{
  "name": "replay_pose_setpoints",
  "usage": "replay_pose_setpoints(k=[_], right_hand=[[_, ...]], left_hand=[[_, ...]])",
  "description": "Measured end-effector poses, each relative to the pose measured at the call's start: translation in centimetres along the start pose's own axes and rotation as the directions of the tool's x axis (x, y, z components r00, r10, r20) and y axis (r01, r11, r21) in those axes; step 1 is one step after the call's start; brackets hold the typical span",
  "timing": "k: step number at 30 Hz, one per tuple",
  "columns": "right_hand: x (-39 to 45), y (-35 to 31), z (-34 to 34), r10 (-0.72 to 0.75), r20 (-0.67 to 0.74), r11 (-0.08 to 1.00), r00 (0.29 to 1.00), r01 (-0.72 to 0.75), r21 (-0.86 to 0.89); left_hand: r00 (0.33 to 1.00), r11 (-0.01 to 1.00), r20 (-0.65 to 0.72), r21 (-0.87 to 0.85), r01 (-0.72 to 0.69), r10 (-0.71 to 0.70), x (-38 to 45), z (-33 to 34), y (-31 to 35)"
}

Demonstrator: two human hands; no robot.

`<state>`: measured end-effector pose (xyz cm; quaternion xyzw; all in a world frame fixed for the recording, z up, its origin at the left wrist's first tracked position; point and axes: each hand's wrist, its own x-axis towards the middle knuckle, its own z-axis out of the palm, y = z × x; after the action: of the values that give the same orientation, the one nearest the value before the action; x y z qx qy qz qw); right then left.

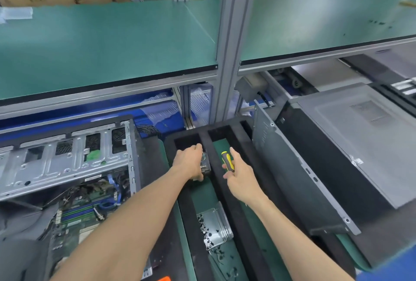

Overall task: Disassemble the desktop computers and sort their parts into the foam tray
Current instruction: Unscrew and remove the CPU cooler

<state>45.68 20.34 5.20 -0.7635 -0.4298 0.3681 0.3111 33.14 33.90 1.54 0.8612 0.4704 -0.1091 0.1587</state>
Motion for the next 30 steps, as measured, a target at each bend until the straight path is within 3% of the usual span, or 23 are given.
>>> replay_pose_setpoints(k=[11, 18, 20, 23, 26, 30], right_hand=[[0.5, 1.1, -0.1, -0.045, 0.022, 0.999, 0.999, 0.044, 0.031], [0.5, 0.3, 0.6, -0.055, -0.065, 0.998, 0.996, 0.055, 0.002], [0.4, -0.6, 1.3, -0.046, -0.085, 0.998, 0.995, 0.049, 0.034], [0.2, -2.6, 2.7, -0.064, -0.125, 0.992, 0.990, 0.077, 0.104], [-0.3, -5.3, 3.9, -0.077, -0.150, 0.970, 0.986, 0.109, 0.216], [-1.6, -8.7, 5.4, -0.149, -0.135, 0.922, 0.980, 0.187, 0.339]], left_hand=[[0.996, 0.996, 0.040, 0.040, 0.081, -0.082, 1.4, 5.2, -0.1], [0.993, 0.992, 0.099, 0.112, 0.055, -0.066, 0.1, 2.9, 0.0], [0.996, 0.999, 0.085, 0.051, 0.002, -0.006, -1.1, 1.1, 0.3], [0.997, 0.983, 0.010, -0.170, -0.075, 0.078, -3.4, -1.4, 0.6], [0.995, 0.935, -0.089, -0.349, -0.070, 0.041, -6.3, -3.7, -0.6], [0.964, 0.891, -0.262, -0.427, -0.154, 0.041, -10.4, -6.0, -4.1]])
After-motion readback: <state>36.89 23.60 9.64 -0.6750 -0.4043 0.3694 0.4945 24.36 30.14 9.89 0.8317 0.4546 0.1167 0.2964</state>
